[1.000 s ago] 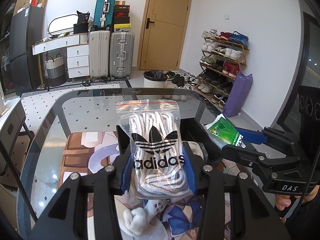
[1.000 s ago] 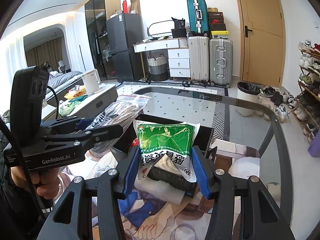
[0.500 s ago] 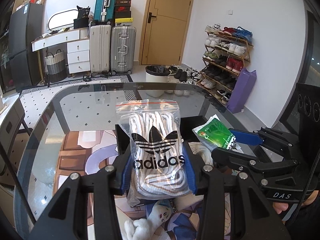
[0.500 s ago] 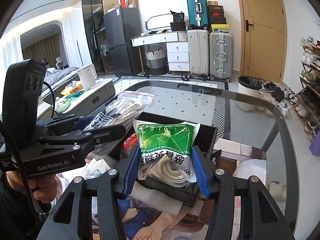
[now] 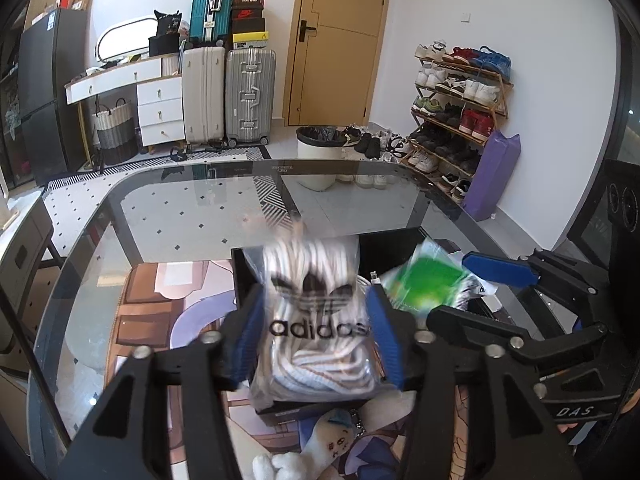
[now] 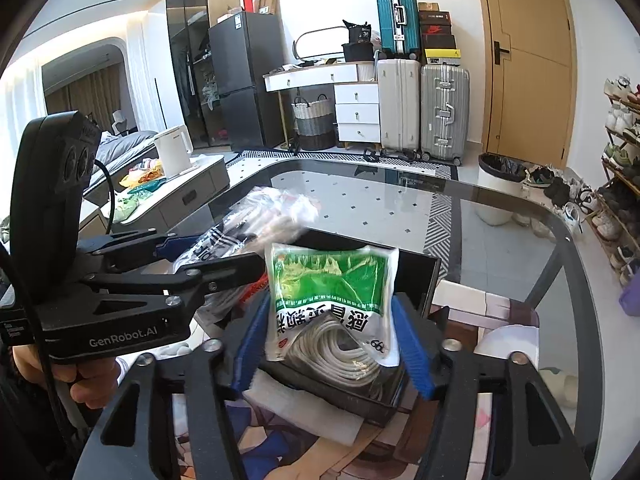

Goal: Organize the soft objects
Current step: 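Carry the shoelace bag and green packet into the black box with both tools, release, then withdraw both open tools from the black box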

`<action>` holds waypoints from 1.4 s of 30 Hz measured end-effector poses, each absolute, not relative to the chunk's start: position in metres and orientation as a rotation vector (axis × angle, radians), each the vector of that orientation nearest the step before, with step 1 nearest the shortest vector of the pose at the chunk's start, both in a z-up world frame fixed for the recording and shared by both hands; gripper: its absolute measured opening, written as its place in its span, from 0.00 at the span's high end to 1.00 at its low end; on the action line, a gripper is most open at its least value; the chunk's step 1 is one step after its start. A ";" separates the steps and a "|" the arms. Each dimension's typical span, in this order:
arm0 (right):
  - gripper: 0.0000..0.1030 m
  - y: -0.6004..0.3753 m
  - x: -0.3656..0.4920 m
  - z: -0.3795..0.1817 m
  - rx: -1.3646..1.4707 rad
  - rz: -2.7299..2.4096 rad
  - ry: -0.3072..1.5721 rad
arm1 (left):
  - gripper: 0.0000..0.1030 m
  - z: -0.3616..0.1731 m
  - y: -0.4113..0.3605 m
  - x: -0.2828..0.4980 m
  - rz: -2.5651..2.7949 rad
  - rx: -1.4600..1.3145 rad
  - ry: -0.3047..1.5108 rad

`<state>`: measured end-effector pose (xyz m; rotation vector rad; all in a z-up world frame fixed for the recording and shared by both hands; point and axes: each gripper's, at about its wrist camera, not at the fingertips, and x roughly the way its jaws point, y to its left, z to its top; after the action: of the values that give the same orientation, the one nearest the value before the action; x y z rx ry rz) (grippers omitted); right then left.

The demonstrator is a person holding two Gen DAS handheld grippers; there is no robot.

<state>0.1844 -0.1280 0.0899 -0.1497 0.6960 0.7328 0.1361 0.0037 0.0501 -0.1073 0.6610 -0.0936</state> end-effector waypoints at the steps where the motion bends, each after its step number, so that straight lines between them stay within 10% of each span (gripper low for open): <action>1: 0.36 -0.129 0.184 0.090 -0.155 0.726 0.694 | 0.39 0.051 0.004 0.135 -0.096 -0.105 0.656; 11: 0.06 -0.149 0.165 0.091 -0.133 0.693 0.676 | 0.00 0.058 0.004 0.112 -0.047 -0.028 0.629; 42: 0.01 -0.145 0.134 0.060 -0.147 0.684 0.837 | 0.00 0.023 0.035 0.056 0.015 -0.089 0.705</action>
<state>0.1345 -0.1451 0.0595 -0.1471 0.8373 0.6838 0.0560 0.0347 0.0226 -0.0893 0.7050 0.0155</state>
